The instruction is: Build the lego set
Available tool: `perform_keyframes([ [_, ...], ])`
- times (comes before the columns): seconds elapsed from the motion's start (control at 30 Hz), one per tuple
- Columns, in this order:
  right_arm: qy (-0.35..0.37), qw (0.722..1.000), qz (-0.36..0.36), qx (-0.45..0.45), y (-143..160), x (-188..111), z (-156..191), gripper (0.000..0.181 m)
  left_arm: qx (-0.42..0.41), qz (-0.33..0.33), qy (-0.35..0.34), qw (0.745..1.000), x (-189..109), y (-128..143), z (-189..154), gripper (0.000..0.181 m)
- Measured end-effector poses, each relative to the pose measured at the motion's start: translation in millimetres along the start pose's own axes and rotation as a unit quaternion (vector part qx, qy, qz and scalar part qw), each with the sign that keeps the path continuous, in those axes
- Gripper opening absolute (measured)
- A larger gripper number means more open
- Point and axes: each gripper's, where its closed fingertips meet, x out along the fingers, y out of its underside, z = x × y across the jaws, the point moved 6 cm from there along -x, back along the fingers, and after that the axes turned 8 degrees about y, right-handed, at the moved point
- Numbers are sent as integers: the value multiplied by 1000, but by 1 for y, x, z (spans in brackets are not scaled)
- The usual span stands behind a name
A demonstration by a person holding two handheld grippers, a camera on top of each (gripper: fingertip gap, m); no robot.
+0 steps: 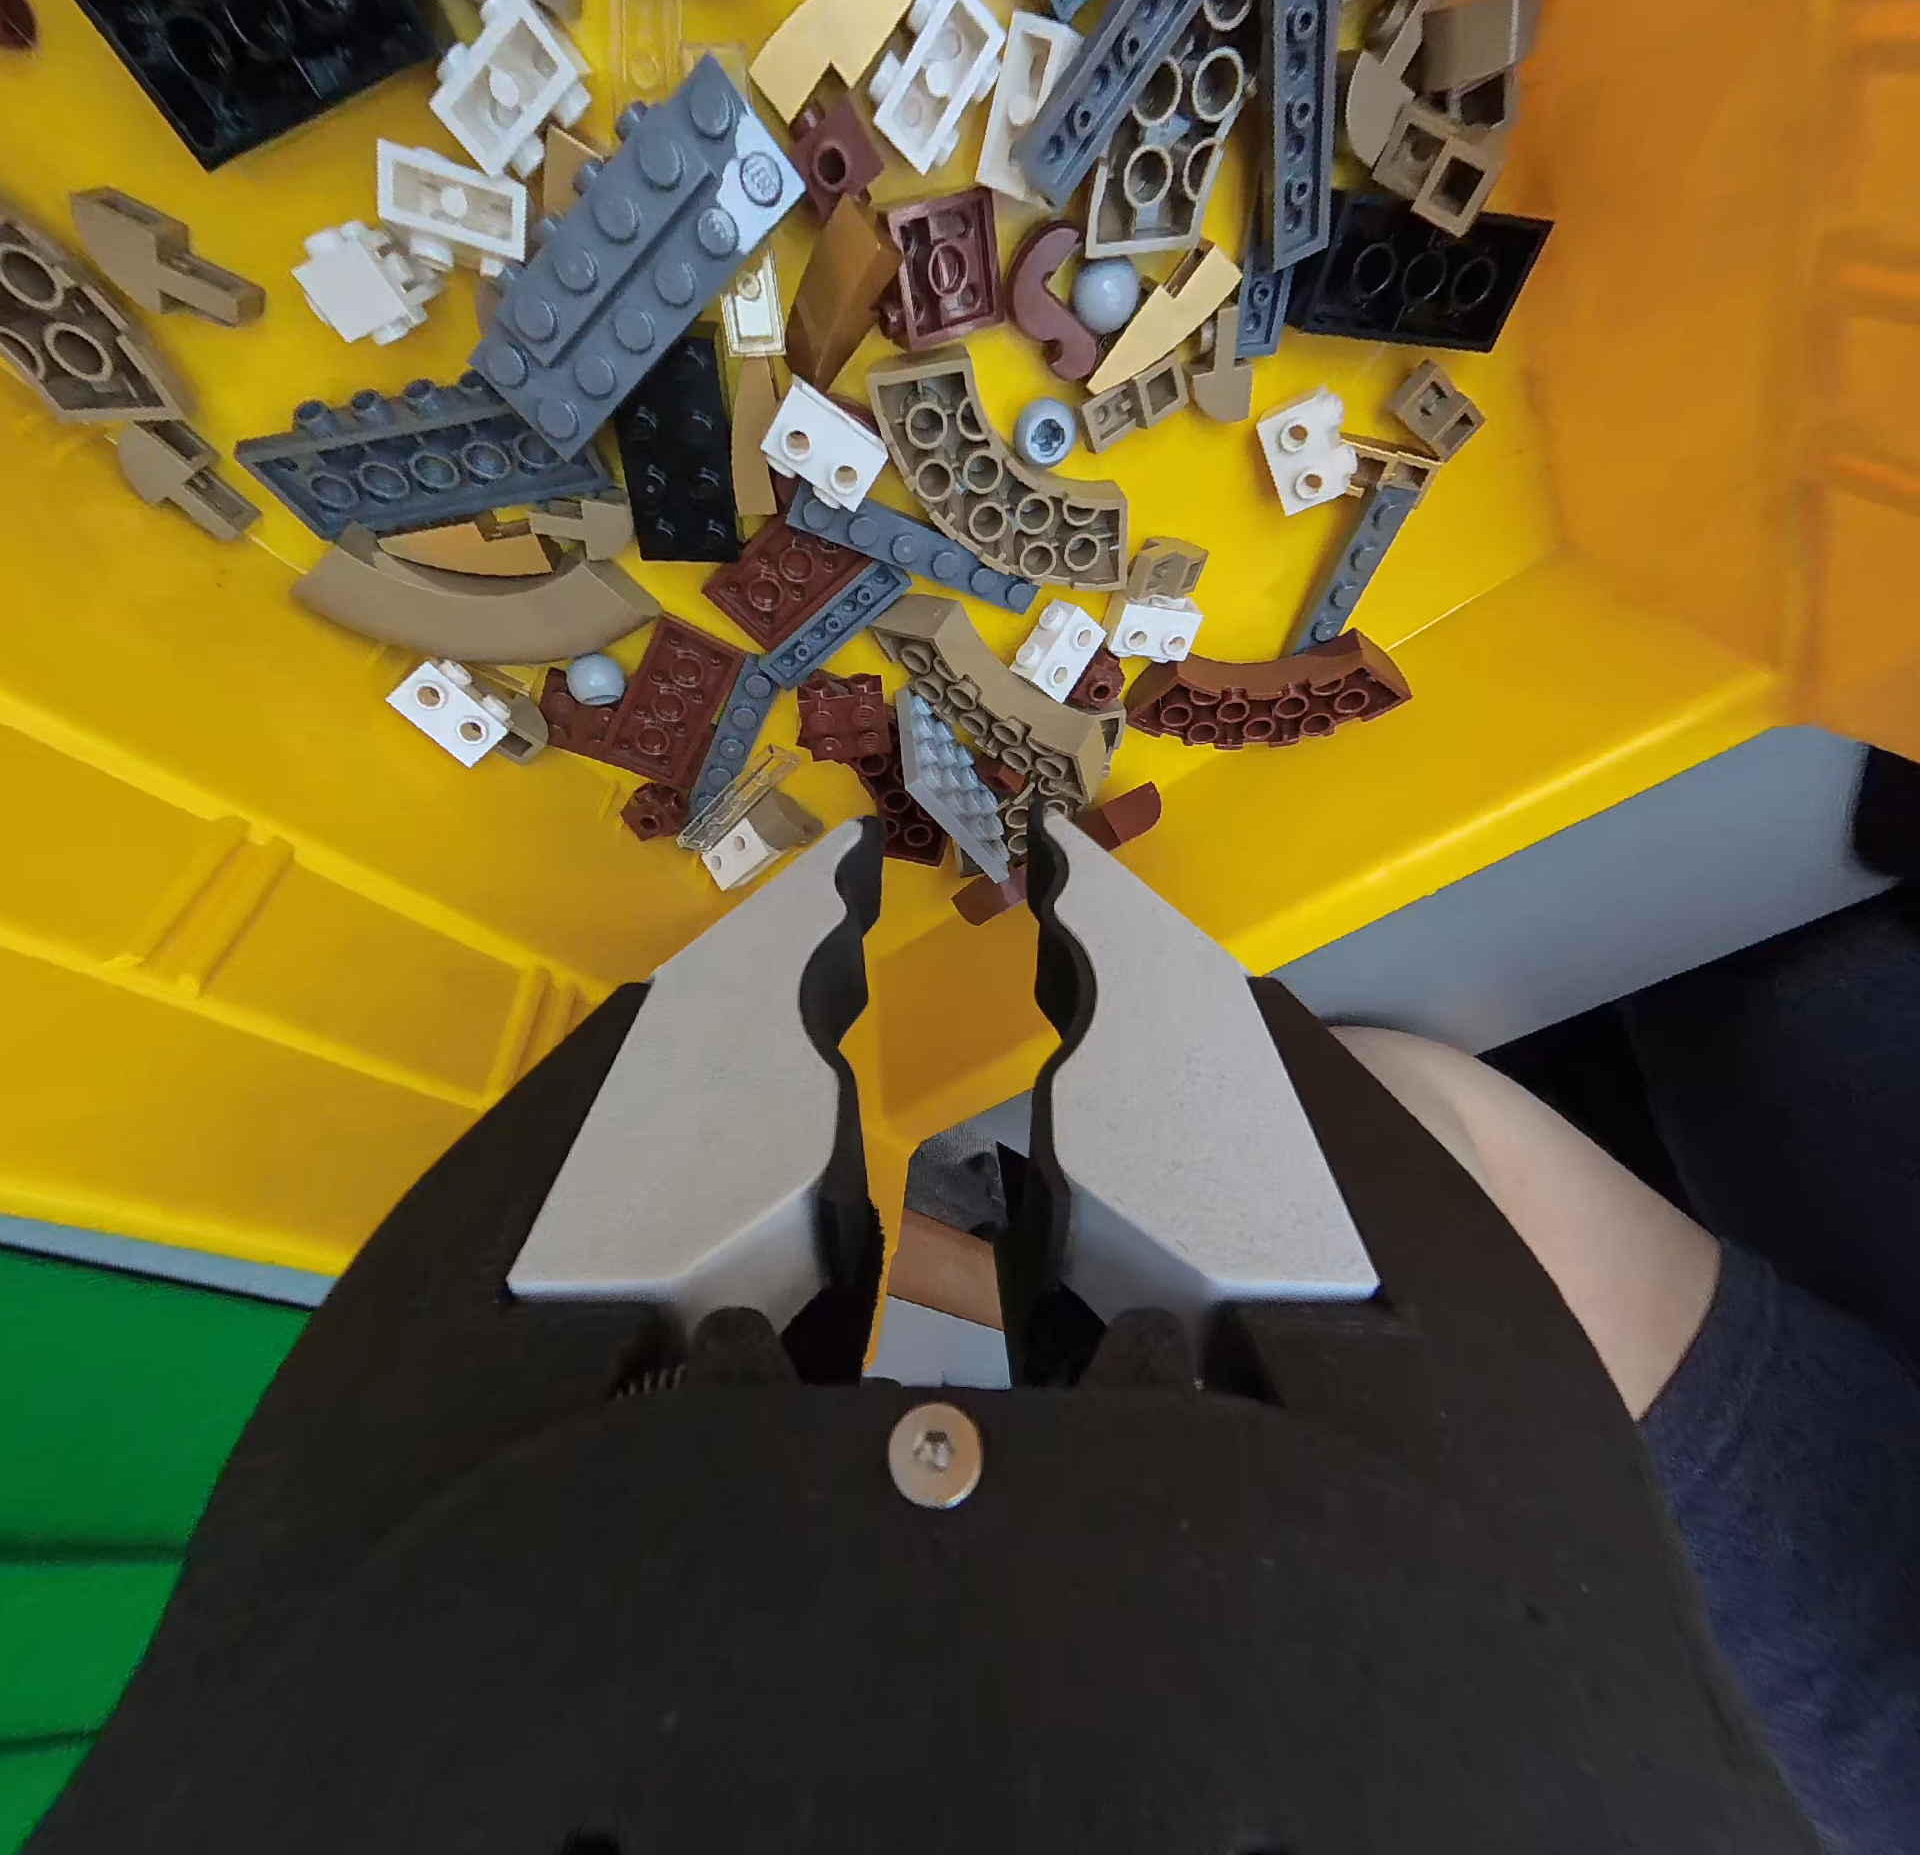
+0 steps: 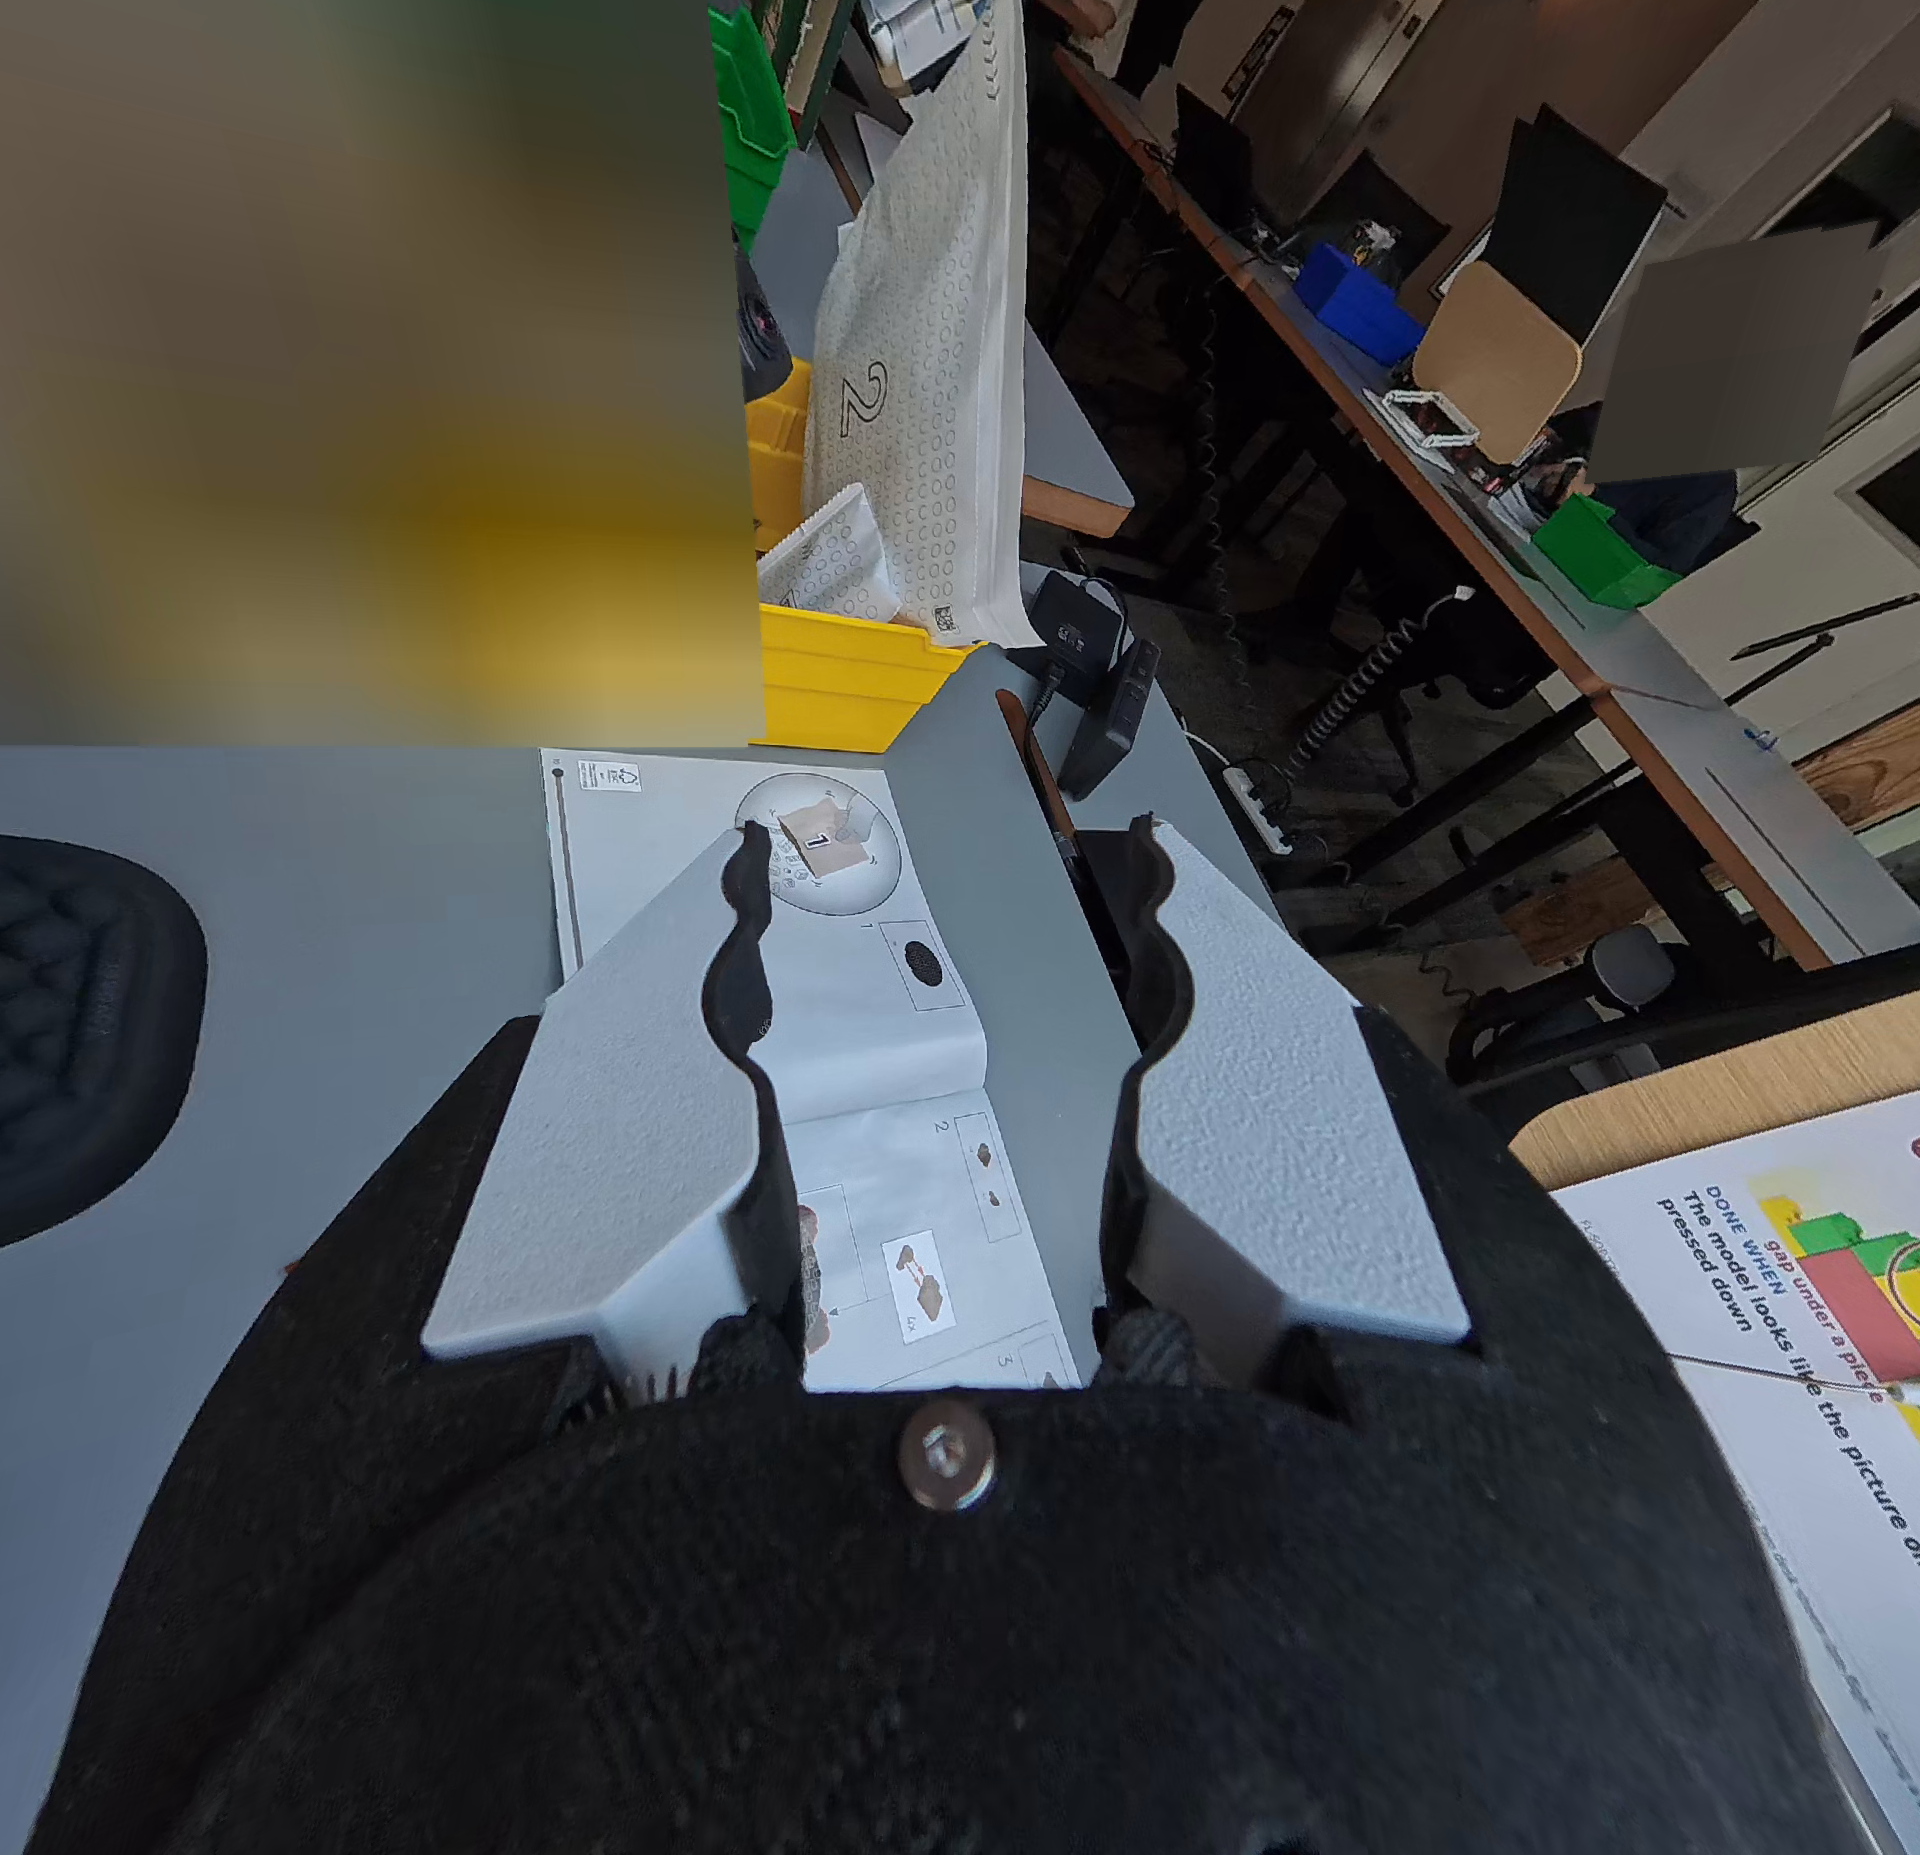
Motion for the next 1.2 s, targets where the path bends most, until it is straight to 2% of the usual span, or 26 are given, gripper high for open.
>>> perform_keyframes([
  [0.2, 33, 999, 4, 19, -8, 3, -4, 69, -6, 20, 42, 999, 8, -3, 1, 14],
  [0.33, 28, 1000, -9, 2, -29, 11, 6, 68, -4, 32, 42, 999, 11, -3, 8, 5],
  [0.43, 9, 999, -38, -1, -48, 19, 14, 68, -3, 29, 39, 999, 9, -1, 10, 4],
  [0.57, 2, 999, -48, -12, -59, 32, 17, 68, -8, 21, 8, 1000, 2, 6, 13, 3],
  [0.73, -9, 999, -37, -15, -53, 41, 22, 68, -43, -26, -43, 998, -18, 17, 21, 3],
  [0.9, -8, 1000, -17, -17, -44, 42, 24, 68, -54, -40, -62, 996, -24, 20, 25, 3],
  [1.2, -10, 1000, -9, -20, -39, 42, 24, 68, -31, 10, -1, 999, -6, 16, 9, 3],
])
